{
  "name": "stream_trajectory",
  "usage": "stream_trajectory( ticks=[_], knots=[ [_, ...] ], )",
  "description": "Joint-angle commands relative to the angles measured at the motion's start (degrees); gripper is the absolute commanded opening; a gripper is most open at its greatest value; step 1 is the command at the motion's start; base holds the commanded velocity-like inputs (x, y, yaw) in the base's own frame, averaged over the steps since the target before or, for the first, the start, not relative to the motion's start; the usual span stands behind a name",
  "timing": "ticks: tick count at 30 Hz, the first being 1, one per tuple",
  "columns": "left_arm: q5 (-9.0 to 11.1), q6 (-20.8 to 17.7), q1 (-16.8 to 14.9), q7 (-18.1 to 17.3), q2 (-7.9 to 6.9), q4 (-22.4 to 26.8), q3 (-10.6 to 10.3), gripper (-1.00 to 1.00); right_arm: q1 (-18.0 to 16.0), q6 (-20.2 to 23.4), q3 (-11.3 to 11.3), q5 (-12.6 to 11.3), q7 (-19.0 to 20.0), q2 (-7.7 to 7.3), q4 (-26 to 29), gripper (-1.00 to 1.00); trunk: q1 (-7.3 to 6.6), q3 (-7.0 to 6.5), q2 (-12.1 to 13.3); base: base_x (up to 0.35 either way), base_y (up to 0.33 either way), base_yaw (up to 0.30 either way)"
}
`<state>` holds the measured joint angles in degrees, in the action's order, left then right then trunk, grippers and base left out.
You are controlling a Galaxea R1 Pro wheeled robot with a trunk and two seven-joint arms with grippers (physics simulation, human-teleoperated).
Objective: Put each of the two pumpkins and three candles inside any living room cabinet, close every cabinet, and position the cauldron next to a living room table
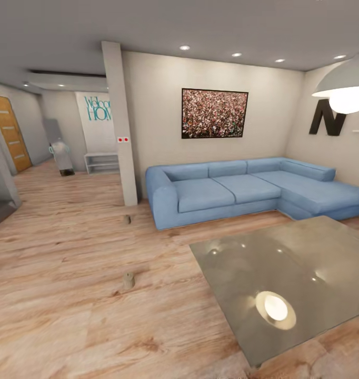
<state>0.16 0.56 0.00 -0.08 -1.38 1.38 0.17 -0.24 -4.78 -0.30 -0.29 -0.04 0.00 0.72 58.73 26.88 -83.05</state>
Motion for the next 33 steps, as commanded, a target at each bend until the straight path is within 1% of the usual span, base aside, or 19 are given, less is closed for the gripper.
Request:
stream_trajectory(
  ticks=[1,33],
  knots=[
    [0.02,0.06,0.00,-0.01,-0.01,0.05,0.01,1.00,-0.02,-0.19,-0.02,-0.04,0.05,0.00,-0.02,1.00,0.00,0.05,-0.03,0.000,0.000,-0.281],
    [0.02,0.06,0.00,-0.01,-0.02,0.03,0.01,1.00,-0.02,-0.34,-0.05,-0.05,0.21,0.01,-0.02,1.00,0.00,0.05,-0.03,0.000,0.000,-0.299]
  ],
)
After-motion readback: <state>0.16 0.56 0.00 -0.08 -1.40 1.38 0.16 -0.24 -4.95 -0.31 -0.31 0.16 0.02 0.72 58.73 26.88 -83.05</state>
